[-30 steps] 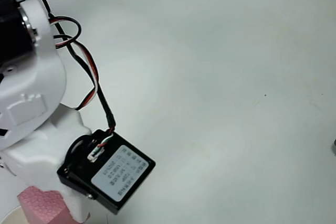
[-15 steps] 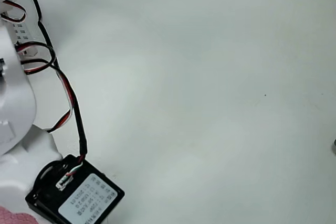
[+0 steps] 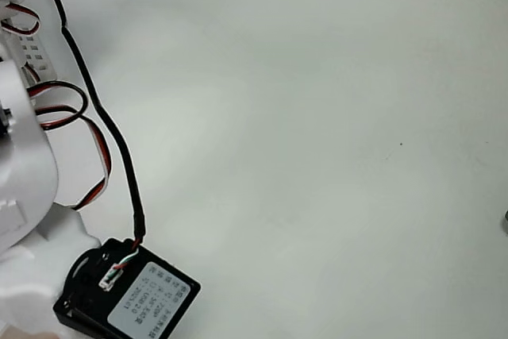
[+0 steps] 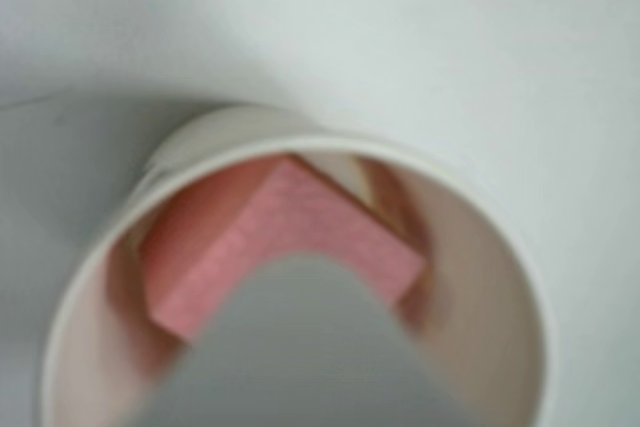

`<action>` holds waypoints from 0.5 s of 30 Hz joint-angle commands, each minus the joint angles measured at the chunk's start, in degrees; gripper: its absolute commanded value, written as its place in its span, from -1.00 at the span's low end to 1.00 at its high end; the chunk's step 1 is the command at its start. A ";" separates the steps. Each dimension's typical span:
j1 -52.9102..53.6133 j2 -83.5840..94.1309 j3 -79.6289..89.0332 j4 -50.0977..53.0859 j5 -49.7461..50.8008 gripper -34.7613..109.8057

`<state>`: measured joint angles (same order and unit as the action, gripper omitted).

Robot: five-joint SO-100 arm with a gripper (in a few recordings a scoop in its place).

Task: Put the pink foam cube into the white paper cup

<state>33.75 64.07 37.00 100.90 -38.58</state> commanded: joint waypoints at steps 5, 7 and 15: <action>-2.46 7.21 -1.05 0.97 -0.35 0.08; -4.04 9.93 1.49 0.97 0.44 0.02; -8.96 26.10 17.84 0.97 8.00 -0.52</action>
<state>24.79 75.32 50.01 100.90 -32.78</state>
